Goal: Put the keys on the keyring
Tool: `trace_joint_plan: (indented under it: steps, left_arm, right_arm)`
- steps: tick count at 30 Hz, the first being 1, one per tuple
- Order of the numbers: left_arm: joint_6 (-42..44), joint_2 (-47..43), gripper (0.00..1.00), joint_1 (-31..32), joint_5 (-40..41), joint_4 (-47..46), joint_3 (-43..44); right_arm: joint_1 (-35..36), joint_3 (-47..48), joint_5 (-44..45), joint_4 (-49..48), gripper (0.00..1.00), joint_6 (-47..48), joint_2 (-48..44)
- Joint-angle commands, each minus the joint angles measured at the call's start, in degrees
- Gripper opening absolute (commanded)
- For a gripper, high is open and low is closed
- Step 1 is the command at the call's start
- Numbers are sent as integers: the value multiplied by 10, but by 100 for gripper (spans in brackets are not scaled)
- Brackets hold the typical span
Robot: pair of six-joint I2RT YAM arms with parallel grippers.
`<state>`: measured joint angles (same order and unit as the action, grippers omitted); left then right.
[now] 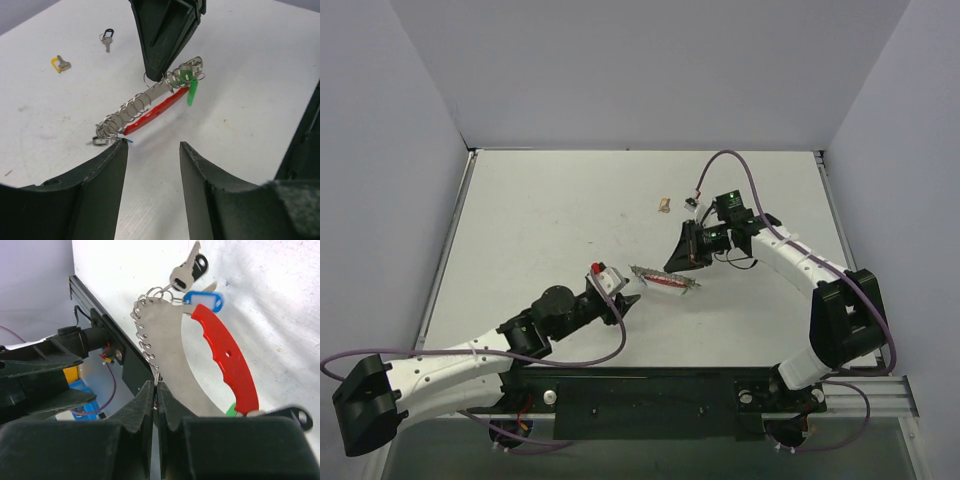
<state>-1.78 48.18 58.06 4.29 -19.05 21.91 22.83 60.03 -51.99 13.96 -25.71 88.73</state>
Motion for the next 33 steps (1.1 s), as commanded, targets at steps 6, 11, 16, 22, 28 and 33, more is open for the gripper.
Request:
trace_joint_plan:
  steps: [6, 11, 16, 22, 28, 33]
  left_arm:
    - [28, 99, 51, 4, 27, -110, 38]
    - [-54, 128, 52, 3, 6, -204, 23]
    - [-46, 162, 57, 2, -19, -251, 33]
    - [-77, 222, 57, -20, -43, -240, 75]
    - [-163, 229, 57, -53, -71, -246, 78]
    - [-241, 239, 55, -106, -157, -277, 77]
  right_arm:
    - [-11, -27, -58, -56, 0, -24, -40]
    - [-20, -47, -58, -91, 0, -51, -47]
    - [-21, -53, -62, -103, 0, -58, -52]
    - [-23, -62, -64, -125, 0, -79, -58]
    - [-25, -72, -64, -134, 0, -93, -68]
    - [-26, -74, -62, -152, 0, -99, -67]
